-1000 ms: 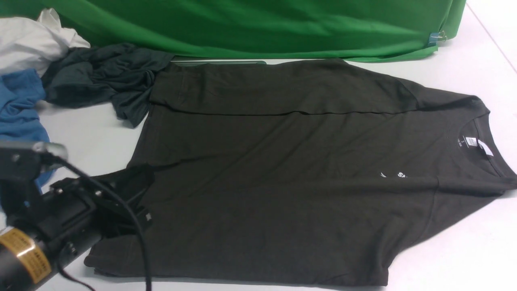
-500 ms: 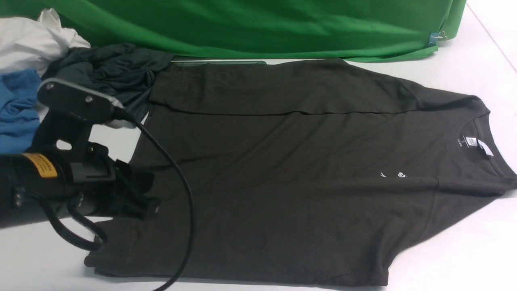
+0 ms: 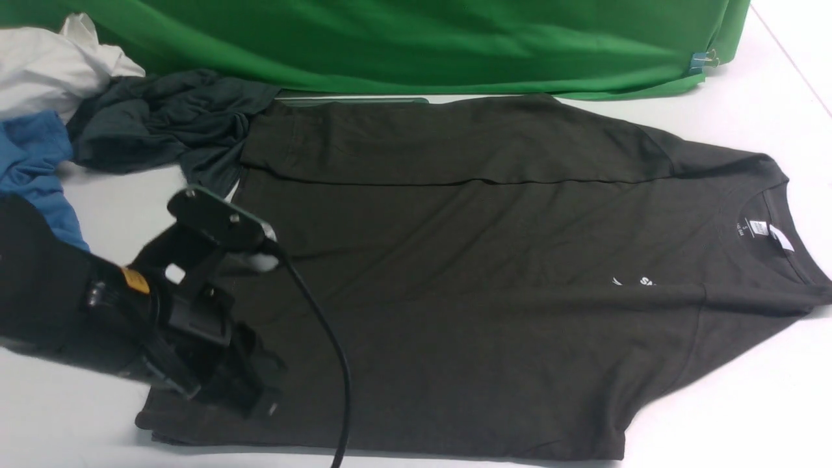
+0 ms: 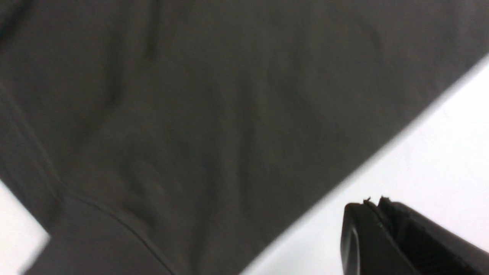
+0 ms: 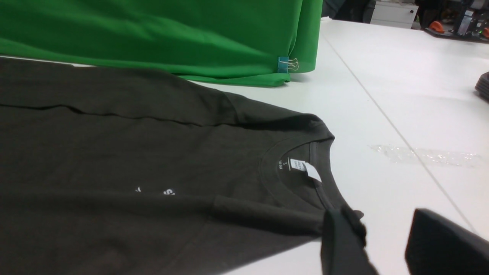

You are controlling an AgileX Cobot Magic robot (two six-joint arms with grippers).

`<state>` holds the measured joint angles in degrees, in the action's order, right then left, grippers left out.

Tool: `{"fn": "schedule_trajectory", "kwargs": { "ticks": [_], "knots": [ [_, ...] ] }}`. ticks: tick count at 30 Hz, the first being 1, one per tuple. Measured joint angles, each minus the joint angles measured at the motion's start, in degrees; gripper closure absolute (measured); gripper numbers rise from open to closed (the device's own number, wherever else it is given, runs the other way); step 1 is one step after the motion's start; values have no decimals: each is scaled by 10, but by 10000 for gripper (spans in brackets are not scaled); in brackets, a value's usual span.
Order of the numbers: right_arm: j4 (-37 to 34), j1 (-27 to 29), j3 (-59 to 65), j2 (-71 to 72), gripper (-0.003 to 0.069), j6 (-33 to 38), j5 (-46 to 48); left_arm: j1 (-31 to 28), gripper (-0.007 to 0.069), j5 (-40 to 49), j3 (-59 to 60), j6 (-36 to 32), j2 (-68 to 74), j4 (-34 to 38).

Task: Fold a long-sleeved shirt on a white desktop.
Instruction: 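Grasp the left edge of the dark T-shirt lying flat on the table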

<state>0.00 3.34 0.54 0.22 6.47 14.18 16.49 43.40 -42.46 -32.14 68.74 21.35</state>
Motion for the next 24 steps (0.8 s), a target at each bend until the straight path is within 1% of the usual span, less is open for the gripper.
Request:
{"fn": "schedule_trajectory", "kwargs": {
  "ticks": [2, 5, 8, 11, 13, 14, 15, 17, 18, 19, 20, 21, 23, 24],
  "knots": [
    [0, 0, 0, 0, 418, 0, 0, 0, 562, -24, 0, -2, 1, 0],
    [0, 0, 0, 0, 418, 0, 0, 0, 562, -32, 0, -8, 4, 1],
    [0, 0, 0, 0, 418, 0, 0, 0, 562, -22, 0, -11, 9, 0],
    [-3, 0, 0, 0, 418, -12, -25, 0, 562, 0, 0, -11, 11, 0],
    [-40, 0, 0, 0, 418, -77, -82, 0, 562, 17, 0, -14, 11, -7],
    [-47, 0, 0, 0, 418, -83, -88, 0, 562, 19, 0, -14, 11, -9],
    [-67, 0, 0, 0, 418, -145, -130, 0, 562, 26, 0, -14, 11, -19],
    [-82, 0, 0, 0, 418, -240, -186, -4, 562, 33, 0, -14, 12, -25],
    [-84, 0, 0, 0, 418, -246, -190, -6, 562, 34, -1, -14, 12, -25],
    [-88, 0, 0, 0, 418, -278, -214, -16, 562, 41, -3, -14, 16, -26],
    [-88, 0, 0, 0, 418, -292, -225, -23, 562, 48, -7, -15, 20, -25],
    [-90, -2, 0, 0, 418, -311, -229, -34, 562, 56, -14, -19, 25, -22],
    [-92, -15, -7, -1, 418, -333, -204, -50, 562, 66, -28, -27, 34, -14],
    [-93, -45, -38, -20, 418, -332, -142, -70, 562, 75, -48, -41, 47, -3]
  ]
}}
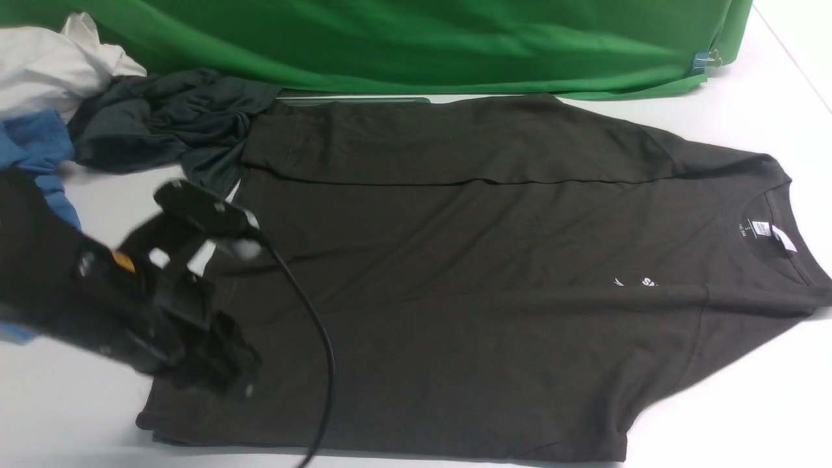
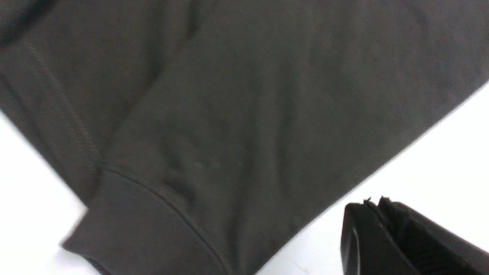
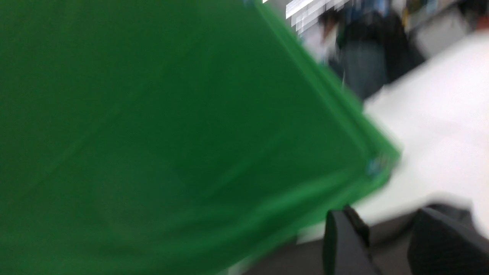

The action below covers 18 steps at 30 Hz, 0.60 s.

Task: Fold a long-sleeved shirt on a white desktop.
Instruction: 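Grasp the left edge of the dark T-shirt lying flat on the table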

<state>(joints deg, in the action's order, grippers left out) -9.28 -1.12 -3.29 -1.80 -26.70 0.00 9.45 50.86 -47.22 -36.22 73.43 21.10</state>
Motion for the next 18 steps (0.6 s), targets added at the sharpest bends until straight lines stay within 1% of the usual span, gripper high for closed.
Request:
{"fn": "schedule_trajectory", "kwargs": {
  "ticks": [1, 3, 4, 6, 7, 8, 9, 10, 11, 14, 15, 16, 18],
  "knots": [
    [0, -18, -31, -16, 418, 19, 49, -10, 562, 1, -8, -6, 7, 3],
    [-1, -52, -75, -52, 418, 61, 110, -19, 562, 6, -20, -13, 18, 5],
    [-1, -102, -145, -97, 419, 131, 199, -30, 562, 18, -34, -28, 37, 6],
    [0, -168, -226, -171, 424, 211, 305, -34, 562, 32, -44, -39, 55, 4],
    [0, -180, -244, -186, 424, 234, 328, -34, 562, 33, -46, -40, 59, 3],
    [1, -211, -286, -222, 426, 267, 384, -34, 562, 33, -49, -43, 71, 2],
    [5, -251, -340, -269, 426, 300, 461, -34, 562, 32, -50, -45, 84, 0],
    [5, -257, -354, -275, 426, 304, 470, -34, 562, 32, -50, -45, 86, 0],
    [12, -298, -403, -319, 426, 324, 524, -34, 560, 27, -50, -46, 101, -13],
    [34, -363, -463, -372, 426, 344, 563, -35, 536, 7, -50, -47, 118, -43],
    [35, -366, -463, -374, 426, 346, 563, -35, 533, 6, -50, -47, 118, -46],
    [47, -392, -478, -388, 426, 351, 562, -35, 504, -10, -50, -51, 124, -56],
    [54, -414, -483, -392, 426, 356, 553, -35, 454, -40, -50, -55, 128, -65]
  ]
}}
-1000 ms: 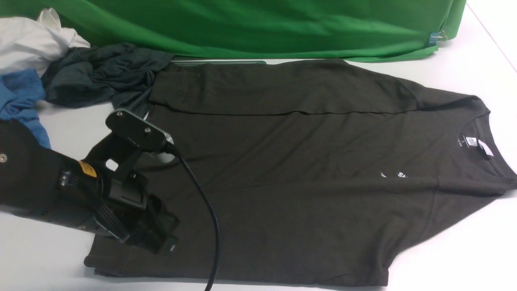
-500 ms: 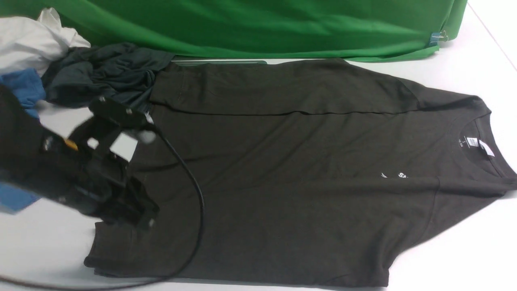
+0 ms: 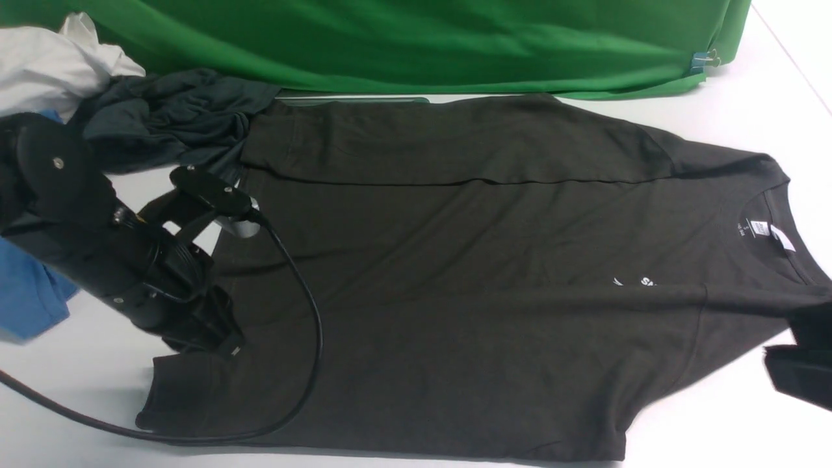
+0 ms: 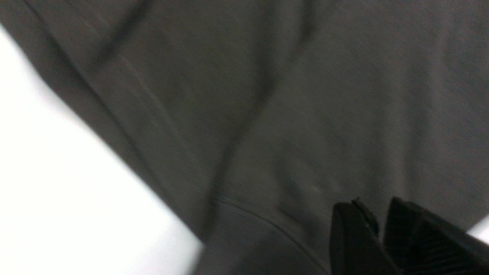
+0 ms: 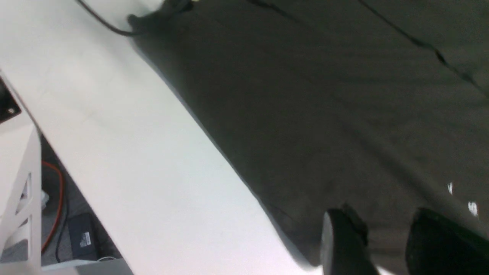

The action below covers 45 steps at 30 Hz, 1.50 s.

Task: Fold a long-sleeved shirt on a white desktop.
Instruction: 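Grasp the left edge of the dark T-shirt lying flat on the table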

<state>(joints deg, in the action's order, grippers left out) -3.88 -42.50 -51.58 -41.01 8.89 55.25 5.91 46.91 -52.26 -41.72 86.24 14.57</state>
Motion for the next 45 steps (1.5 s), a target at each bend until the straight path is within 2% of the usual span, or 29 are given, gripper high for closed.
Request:
{"fn": "schedule_trajectory", "kwargs": {
  "ticks": [1, 4, 9, 16, 20, 21, 23, 24, 27, 32, 36, 38, 39, 43, 45],
  "knots": [
    [1, -1, -1, -1, 424, 2, 0, 0, 449, -4, 0, -1, 1, -3],
    [7, -11, -1, -3, 421, 9, -6, 0, 341, -43, 0, -9, 14, -41],
    [11, -11, -1, -3, 421, 20, -6, -1, 250, -37, 0, -20, 48, -73],
    [12, -11, -1, -3, 421, 22, -6, -1, 255, -35, 0, -23, 88, -92],
    [12, -11, -1, -3, 421, 22, -6, -1, 333, -22, 0, -23, 98, -92],
    [12, -11, -1, -3, 421, 22, -6, -1, 394, -19, 0, -23, 98, -92],
    [12, -11, -1, -3, 421, 23, -7, -1, 469, -10, 0, -23, 98, -92],
    [12, -11, -1, -3, 421, 23, -7, -1, 477, -10, 0, -23, 98, -92],
    [12, -11, -1, -3, 421, 24, -9, -1, 590, -4, 0, -23, 97, -92],
    [12, -11, -1, -3, 421, 24, -9, -1, 604, -18, 0, -23, 75, -87],
    [12, -11, -1, -3, 421, 25, -14, -1, 562, -49, 0, -23, 62, -94],
    [12, -11, -1, -3, 421, 25, -18, -1, 498, -68, 0, -23, 65, -109],
    [12, -11, -1, -3, 421, 25, -18, -1, 498, -69, 0, -23, 66, -111],
    [12, -11, -1, -3, 421, 25, -19, -1, 341, -99, 0, -23, 88, -140],
    [12, -11, -1, -3, 421, 25, -19, -1, 302, -106, 0, -23, 96, -141]
  ]
}}
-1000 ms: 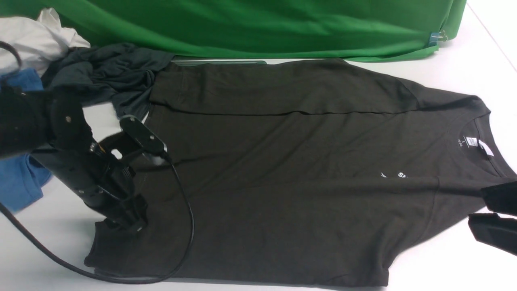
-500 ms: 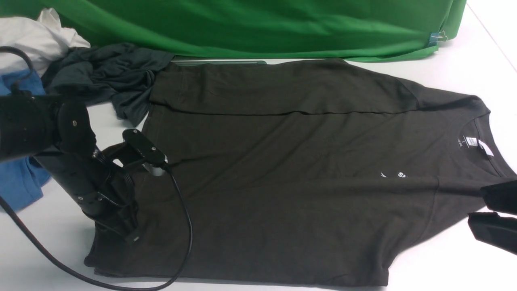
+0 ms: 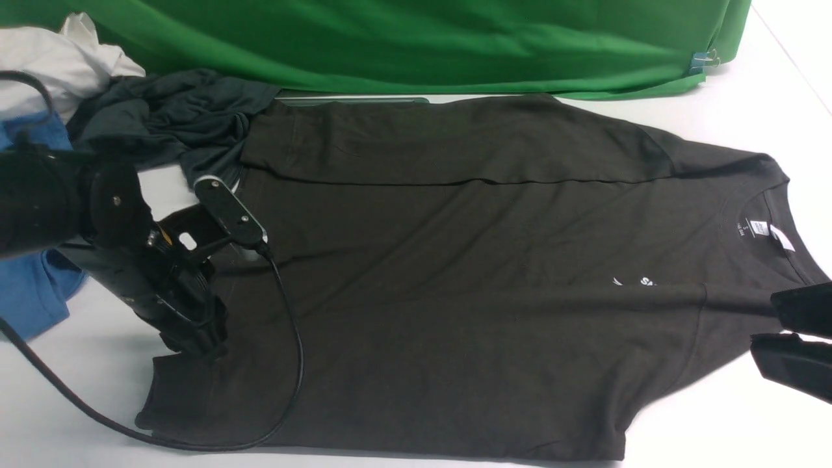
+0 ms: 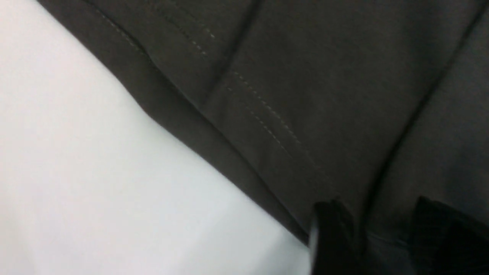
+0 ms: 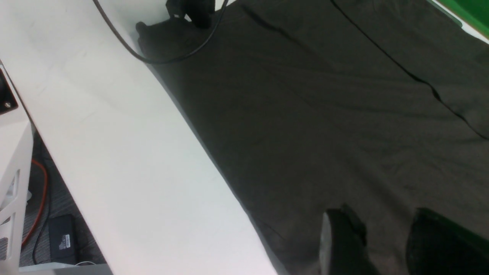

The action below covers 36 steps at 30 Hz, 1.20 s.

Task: Fold a long-sleeved shirt on a white desktop.
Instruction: 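Grasp the left edge of the dark T-shirt lying flat on the table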

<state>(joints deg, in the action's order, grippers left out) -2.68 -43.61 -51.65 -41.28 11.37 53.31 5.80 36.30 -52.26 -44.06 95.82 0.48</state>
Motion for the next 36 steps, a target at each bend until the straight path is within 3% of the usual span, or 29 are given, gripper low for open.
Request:
{"fn": "schedule_trajectory", "kwargs": {
  "ticks": [5, 11, 22, 36],
  "knots": [
    [0, 0, 0, 0, 421, 0, -1, 0, 247, 8, 0, 0, 19, 34],
    [0, 0, 0, 0, 421, 0, -3, 0, 323, 39, -3, 0, 33, 42],
    [-1, 0, 0, -1, 421, -1, -3, 0, 561, 56, -4, -1, -16, 41],
    [0, 0, 0, -1, 421, -4, -15, 0, 578, 103, -32, -1, -52, 50]
  ]
}}
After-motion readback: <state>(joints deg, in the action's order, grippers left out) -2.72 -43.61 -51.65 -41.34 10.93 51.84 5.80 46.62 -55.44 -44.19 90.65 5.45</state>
